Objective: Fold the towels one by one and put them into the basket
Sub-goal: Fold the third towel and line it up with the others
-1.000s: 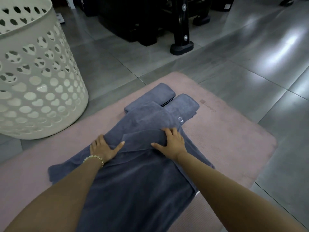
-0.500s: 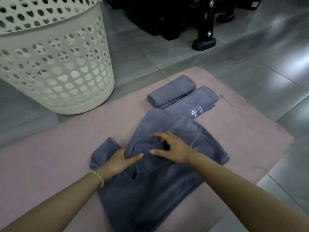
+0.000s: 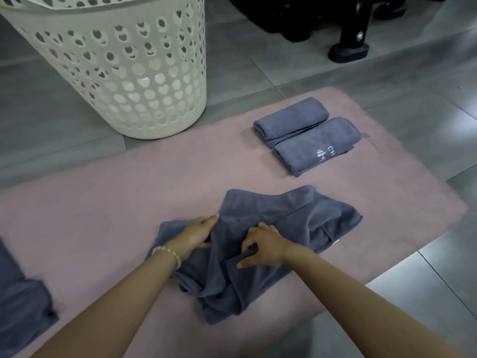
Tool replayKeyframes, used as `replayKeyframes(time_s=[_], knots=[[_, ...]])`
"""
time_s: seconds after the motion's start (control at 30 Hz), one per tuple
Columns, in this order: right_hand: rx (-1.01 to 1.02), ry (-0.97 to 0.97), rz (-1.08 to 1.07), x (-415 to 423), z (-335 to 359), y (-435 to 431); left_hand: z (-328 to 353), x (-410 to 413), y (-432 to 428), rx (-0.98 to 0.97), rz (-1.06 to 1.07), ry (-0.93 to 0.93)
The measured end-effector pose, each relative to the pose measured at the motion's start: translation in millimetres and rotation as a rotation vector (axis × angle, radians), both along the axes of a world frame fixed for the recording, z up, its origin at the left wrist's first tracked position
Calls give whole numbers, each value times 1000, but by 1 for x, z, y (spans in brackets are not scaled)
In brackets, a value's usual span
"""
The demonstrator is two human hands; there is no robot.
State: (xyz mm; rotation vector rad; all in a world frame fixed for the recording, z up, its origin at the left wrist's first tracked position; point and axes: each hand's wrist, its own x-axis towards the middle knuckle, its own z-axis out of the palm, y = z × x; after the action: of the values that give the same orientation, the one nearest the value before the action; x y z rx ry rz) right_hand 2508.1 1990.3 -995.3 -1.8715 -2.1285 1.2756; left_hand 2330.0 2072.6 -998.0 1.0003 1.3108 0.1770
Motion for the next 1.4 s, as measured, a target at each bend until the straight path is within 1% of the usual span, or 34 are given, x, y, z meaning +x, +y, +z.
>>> replayKeyframes(time_s=[0.07, 0.13, 0.17, 0.23, 0.3, 0.37, 0.47, 0.53, 0.67, 0.7, 0.8, 0.9, 1.0, 1.07, 1.13, 1.17, 1.23, 1.3, 1.33, 1.4], knots=[[-14, 125, -56, 5, 5, 0, -2, 15, 15, 19, 50, -17], [-42, 307, -154, 13, 18, 1, -5, 29, 28, -12, 113, -16], [-56, 365, -195, 17, 26, 1, -6, 34, 34, -32, 136, -2], [-76, 434, -269, 28, 39, 1, -7, 41, 43, -77, 140, 13], [-82, 493, -352, 42, 45, 2, -5, 45, 48, -133, 111, -30], [-116, 550, -414, 52, 50, 2, -5, 51, 51, -130, 97, -43], [-167, 560, -422, 59, 56, 1, 1, 61, 49, 15, 38, 0], [-155, 584, -431, 57, 63, 0, 13, 66, 44, 102, 24, -76], [-42, 691, -471, 50, 77, 2, 45, 71, 20, 246, -27, -261], [-2, 722, -472, 47, 82, 3, 51, 71, 13, 264, -52, -294], [129, 722, -474, 43, 86, 10, 66, 69, -3, 257, -120, -347], [249, 747, -582, 39, 86, 13, 75, 68, -6, 247, -123, -338], [409, 669, -671, 42, 82, 15, 80, 67, -4, 245, -165, -304], [460, 629, -682, 44, 80, 16, 82, 69, -5, 268, -201, -244], [480, 634, -695, 45, 82, 17, 84, 71, -6, 296, -228, -203], [482, 650, -694, 46, 84, 17, 86, 73, -7, 303, -256, -217], [491, 673, -675, 48, 87, 17, 92, 76, -11, 320, -355, -297], [491, 673, -695, 50, 87, 18, 89, 79, -12, 378, -419, -342], [489, 687, -743, 54, 84, 18, 85, 80, -11, 428, -420, -333], [482, 730, -908, 65, 80, 18, 78, 82, -6, 529, -338, -293]])
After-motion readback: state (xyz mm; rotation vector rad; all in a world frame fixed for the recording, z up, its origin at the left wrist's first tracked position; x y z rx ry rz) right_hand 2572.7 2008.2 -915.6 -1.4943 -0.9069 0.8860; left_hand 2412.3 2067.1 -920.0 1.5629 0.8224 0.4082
